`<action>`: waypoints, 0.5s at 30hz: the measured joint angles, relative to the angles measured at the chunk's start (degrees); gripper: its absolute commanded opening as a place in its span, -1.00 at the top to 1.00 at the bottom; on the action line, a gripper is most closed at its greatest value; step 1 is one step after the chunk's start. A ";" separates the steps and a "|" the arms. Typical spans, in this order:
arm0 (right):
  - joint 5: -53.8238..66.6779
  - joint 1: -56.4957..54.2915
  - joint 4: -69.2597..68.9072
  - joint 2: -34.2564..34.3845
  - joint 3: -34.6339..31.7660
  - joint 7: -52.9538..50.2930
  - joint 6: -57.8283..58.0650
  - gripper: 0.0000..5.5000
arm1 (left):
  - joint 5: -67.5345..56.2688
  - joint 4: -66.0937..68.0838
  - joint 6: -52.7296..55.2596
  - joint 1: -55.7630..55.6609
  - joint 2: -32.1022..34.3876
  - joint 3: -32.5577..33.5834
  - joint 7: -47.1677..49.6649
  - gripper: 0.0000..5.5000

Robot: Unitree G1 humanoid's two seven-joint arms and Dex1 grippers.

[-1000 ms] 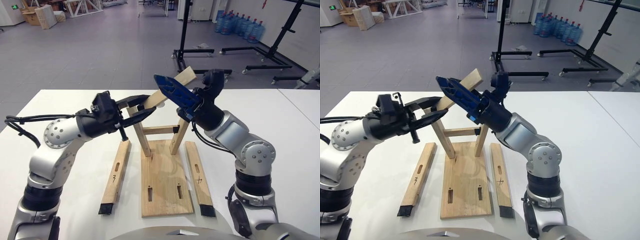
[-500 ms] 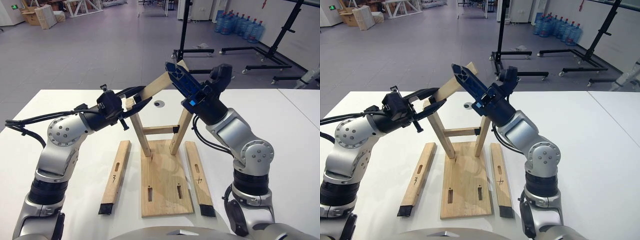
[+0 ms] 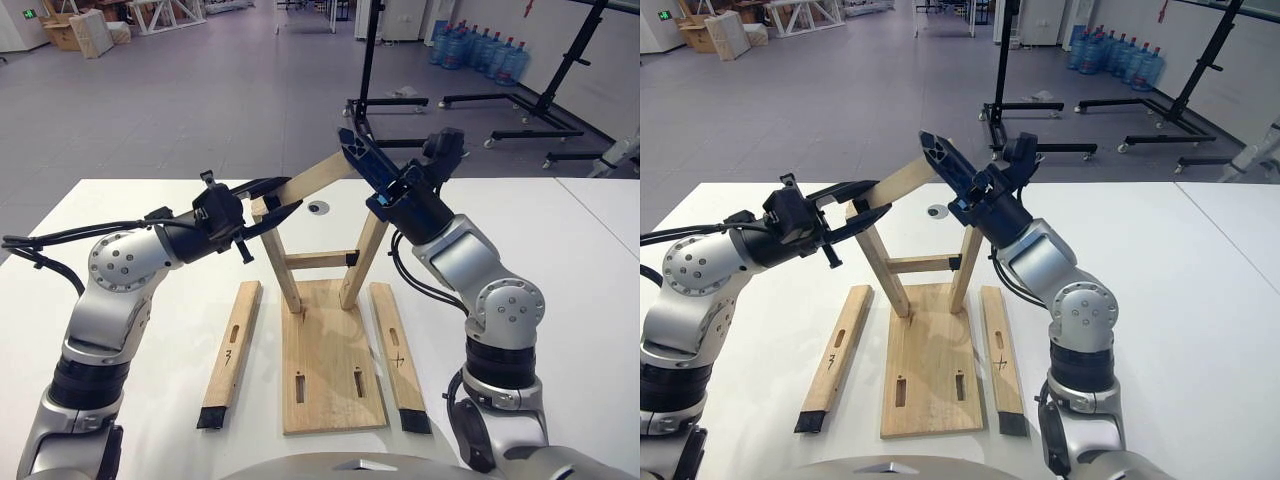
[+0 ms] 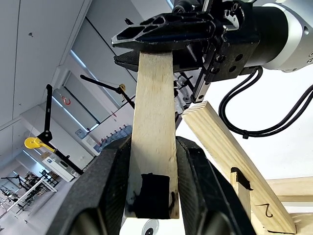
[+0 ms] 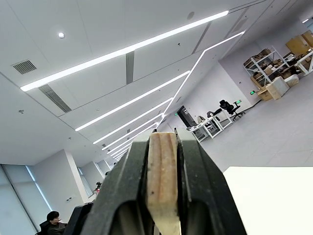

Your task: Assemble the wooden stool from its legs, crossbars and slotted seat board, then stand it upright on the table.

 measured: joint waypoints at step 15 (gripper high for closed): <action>16.56 3.36 2.66 -12.37 -20.43 9.21 1.35 0.86 | -6.95 -3.23 9.80 5.95 0.34 3.50 1.31 -0.06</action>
